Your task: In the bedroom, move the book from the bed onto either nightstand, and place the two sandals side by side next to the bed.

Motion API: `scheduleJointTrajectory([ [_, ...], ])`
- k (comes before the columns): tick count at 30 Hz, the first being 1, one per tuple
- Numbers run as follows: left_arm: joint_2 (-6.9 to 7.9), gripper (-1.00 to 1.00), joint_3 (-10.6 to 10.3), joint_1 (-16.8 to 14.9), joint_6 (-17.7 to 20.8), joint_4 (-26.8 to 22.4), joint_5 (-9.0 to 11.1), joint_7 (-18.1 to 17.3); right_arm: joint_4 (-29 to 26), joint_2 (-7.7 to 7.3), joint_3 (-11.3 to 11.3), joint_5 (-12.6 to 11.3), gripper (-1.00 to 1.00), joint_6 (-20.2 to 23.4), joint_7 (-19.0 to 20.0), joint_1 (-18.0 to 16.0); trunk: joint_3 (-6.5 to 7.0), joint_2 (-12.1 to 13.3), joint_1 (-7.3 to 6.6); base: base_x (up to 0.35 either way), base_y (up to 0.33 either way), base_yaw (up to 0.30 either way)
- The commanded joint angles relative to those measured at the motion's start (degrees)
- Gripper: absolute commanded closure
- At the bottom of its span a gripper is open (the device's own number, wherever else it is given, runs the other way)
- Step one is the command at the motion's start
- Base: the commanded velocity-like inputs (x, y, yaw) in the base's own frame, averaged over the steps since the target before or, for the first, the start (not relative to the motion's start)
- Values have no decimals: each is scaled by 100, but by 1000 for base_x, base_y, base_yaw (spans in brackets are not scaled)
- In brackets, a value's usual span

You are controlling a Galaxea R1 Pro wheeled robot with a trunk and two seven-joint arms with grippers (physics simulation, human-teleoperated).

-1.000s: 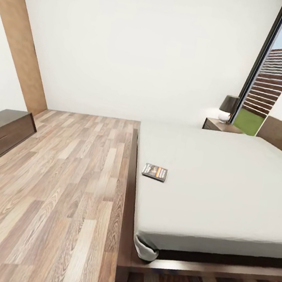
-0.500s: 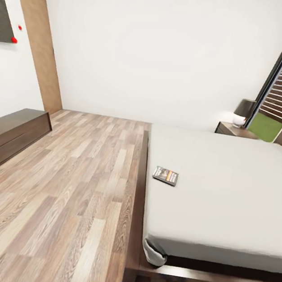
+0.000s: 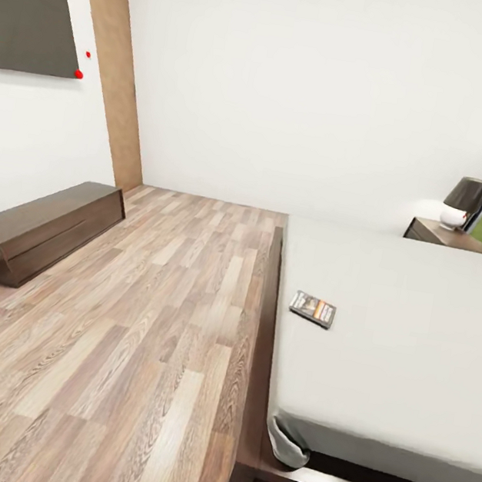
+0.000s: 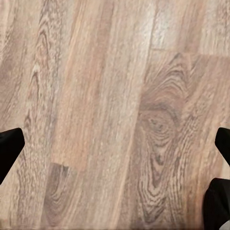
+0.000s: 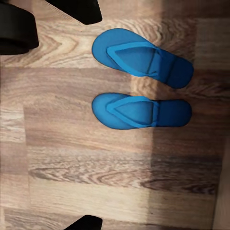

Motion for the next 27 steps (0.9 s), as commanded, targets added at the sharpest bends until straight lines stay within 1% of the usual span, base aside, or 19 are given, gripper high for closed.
scheduleJointTrajectory([
  [1, 1, -100, -49, -4, -17, 3, 38, 13, 4, 1, -49, 60, -100, -18, 3, -2, -9, -2, -1, 0, 18, 263],
  [11, 1, -100, -49, -4, -17, 14, 37, 6, 4, 17, -50, 60, -100, -21, 3, -2, -50, -2, -1, 0, 111, 263],
  [17, 1, -100, -49, -4, -30, 37, 43, 2, 4, 26, -44, 60, -100, -21, 3, -2, -75, -2, -1, 0, 45, 263],
  [27, -1, -100, -46, -4, -17, 44, 40, 4, 4, 58, -41, 63, -100, -20, 3, -2, 63, 399, -220, 0, 9, 263],
])
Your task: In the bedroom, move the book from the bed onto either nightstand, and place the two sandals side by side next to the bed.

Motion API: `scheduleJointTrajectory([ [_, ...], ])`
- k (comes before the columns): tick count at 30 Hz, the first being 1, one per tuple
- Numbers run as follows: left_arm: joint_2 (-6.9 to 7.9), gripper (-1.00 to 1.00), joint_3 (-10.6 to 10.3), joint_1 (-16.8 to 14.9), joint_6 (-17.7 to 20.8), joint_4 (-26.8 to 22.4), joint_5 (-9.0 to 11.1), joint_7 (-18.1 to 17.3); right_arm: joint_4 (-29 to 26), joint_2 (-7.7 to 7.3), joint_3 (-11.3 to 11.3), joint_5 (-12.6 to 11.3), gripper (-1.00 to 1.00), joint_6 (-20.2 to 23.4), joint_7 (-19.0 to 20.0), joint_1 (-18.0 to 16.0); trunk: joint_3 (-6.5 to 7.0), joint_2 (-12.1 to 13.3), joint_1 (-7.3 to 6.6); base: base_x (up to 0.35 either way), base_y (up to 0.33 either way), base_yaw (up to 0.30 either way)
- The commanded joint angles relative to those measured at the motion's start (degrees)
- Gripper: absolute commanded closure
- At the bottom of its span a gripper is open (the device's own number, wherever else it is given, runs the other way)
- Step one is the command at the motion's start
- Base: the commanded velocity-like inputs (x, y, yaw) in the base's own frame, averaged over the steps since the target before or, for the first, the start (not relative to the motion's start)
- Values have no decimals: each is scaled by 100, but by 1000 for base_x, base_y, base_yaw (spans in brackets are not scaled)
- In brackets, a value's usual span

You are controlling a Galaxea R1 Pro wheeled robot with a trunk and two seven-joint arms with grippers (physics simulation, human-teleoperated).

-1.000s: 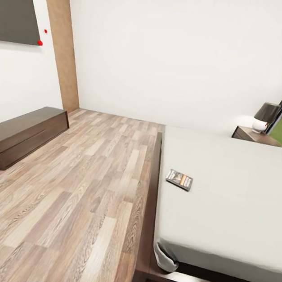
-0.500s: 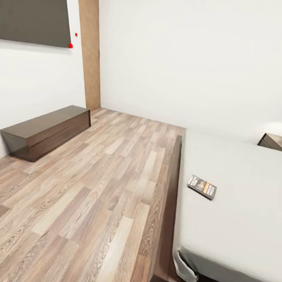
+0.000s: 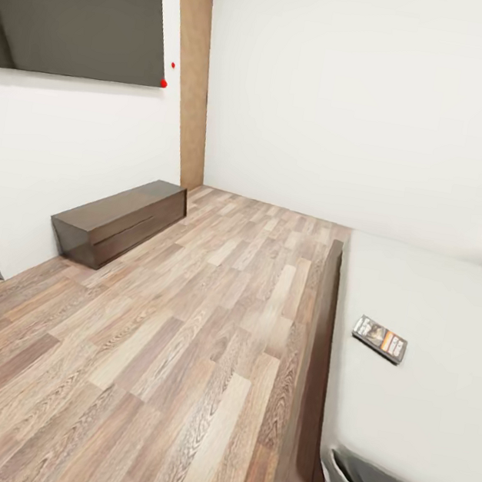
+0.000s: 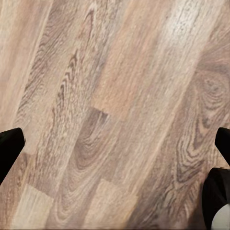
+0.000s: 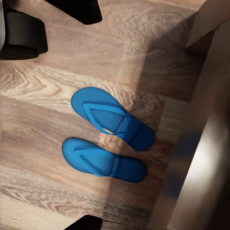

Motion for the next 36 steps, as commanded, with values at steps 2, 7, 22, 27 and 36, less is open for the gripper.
scheduleJointTrajectory([
  [2, -3, -100, -50, -4, -14, 4, 38, 13, 6, 12, -50, 71, -100, -19, 5, -2, 24, 80, -45, 0, 2, 263],
  [7, -20, -100, -50, -4, -12, 8, 37, 13, 5, 30, -50, 91, -100, -20, 4, -2, 93, 280, -155, 0, 1, 263],
  [22, -80, -100, -51, -4, -2, 54, 28, 10, 12, 46, -50, 108, -100, -24, 3, -2, 300, 882, -485, 0, 0, 263],
  [27, -91, -100, -51, -4, -2, 56, 25, 9, 13, 47, -50, 109, -100, -25, 3, -2, 370, 1082, -594, 0, 0, 263],
  [36, -140, -100, -58, -4, -2, 57, 20, 7, 13, 48, -50, 112, -100, -26, 3, -2, 498, 1443, -792, 0, 0, 263],
])
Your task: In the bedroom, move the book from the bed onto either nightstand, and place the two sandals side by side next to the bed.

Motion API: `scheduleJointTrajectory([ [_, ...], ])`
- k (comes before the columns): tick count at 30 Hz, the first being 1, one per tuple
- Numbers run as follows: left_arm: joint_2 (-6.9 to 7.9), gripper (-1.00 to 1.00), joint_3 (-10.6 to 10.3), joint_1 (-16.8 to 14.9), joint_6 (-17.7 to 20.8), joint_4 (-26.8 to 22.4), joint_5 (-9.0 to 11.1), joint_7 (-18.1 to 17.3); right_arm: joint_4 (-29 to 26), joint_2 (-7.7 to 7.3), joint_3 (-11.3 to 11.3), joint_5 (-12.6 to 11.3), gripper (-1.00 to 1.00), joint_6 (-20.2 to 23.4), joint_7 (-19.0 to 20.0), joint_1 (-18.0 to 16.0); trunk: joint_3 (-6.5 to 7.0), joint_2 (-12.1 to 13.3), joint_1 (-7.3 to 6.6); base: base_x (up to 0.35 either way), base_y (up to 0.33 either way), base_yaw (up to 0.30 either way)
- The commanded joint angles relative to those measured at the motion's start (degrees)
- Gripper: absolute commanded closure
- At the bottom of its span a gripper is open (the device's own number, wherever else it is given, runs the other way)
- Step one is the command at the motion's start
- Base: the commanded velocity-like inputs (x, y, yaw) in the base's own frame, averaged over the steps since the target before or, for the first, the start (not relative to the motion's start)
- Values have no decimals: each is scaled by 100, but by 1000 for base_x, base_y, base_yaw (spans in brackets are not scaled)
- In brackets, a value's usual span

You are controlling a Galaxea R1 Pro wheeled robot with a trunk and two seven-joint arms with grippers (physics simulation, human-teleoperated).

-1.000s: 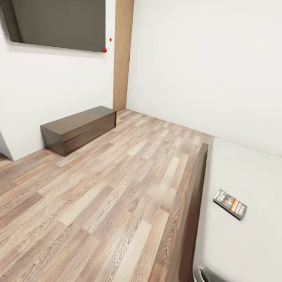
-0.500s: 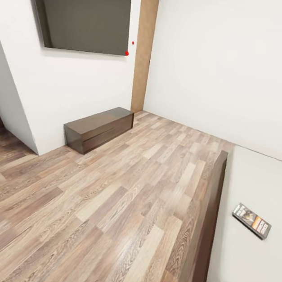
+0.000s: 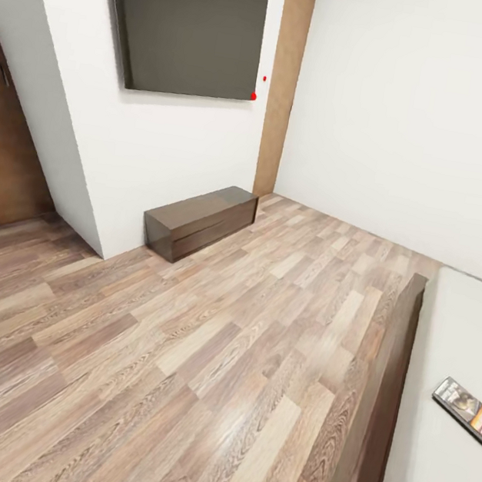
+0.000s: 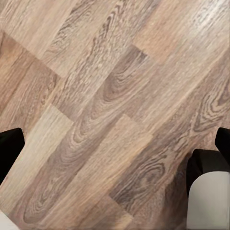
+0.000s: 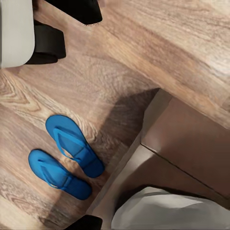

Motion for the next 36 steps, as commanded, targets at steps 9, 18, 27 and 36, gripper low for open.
scheduleJointTrajectory([
  [9, -13, -100, -54, -4, -16, 3, 37, 10, 5, -2, -49, 62, -100, -19, 4, -2, 128, 360, -199, 0, 0, 264],
  [18, -17, -100, -59, -4, -14, 3, 34, 15, 5, -2, -49, 65, -100, -19, 7, -2, 189, 561, -309, 0, 0, 267],
  [27, -77, -100, -63, -4, -20, 3, 39, 17, 18, 2, -42, 66, -100, -19, 4, -2, 164, 561, -309, 0, 0, 271],
  [36, -92, -100, -65, -4, -22, 2, 40, 17, 29, 0, -41, 69, -100, -19, 10, -2, 155, 561, -309, 8, 1, 176],
])
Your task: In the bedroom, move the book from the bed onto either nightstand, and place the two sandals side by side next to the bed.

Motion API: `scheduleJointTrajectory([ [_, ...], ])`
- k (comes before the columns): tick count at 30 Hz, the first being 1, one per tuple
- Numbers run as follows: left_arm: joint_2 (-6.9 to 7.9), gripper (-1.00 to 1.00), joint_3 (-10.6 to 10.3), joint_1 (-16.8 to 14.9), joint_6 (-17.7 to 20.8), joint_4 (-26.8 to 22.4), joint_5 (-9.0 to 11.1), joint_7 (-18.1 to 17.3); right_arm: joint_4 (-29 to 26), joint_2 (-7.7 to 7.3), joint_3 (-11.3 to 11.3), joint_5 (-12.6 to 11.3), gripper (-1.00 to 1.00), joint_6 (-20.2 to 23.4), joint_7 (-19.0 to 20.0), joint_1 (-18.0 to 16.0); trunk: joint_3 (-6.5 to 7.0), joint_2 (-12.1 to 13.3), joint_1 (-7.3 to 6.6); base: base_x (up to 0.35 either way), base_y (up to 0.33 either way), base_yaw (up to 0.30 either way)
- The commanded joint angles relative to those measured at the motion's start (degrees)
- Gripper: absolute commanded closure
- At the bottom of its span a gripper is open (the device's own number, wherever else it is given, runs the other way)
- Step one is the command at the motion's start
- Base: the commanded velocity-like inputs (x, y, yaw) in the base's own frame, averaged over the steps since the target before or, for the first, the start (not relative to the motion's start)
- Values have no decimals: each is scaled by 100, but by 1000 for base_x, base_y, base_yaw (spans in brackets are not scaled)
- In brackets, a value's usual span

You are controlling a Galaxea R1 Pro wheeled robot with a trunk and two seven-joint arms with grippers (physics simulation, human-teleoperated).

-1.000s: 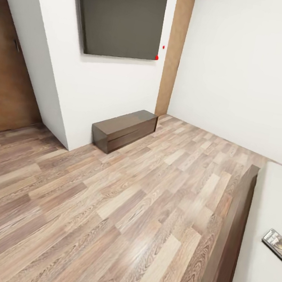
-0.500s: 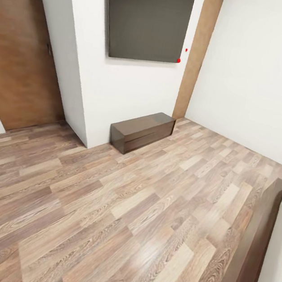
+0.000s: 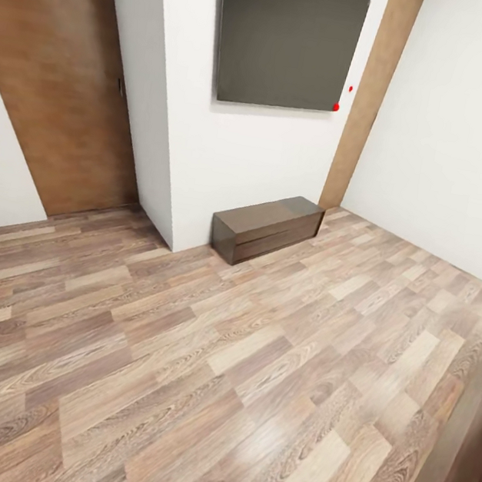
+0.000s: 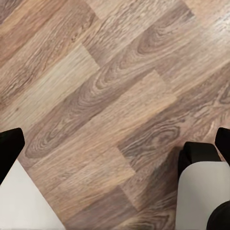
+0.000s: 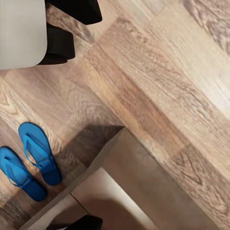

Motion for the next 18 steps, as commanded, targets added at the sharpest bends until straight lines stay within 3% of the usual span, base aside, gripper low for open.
scheduleJointTrajectory([
  [1, 1, -100, -49, -3, -13, 2, 39, 12, 6, -2, -49, 59, -100, -19, 4, -3, -5, -2, 0, 80, 28, 59],
  [9, -1, -100, -51, -3, 1, 2, 38, 9, 8, -3, -56, 55, -100, -21, 6, -3, -6, -2, 0, 186, 96, 17],
  [18, -1, -100, -52, -3, 6, 3, 31, 8, 20, -3, -51, 56, -100, -27, 8, -3, -6, -2, 0, 272, 146, -80],
])
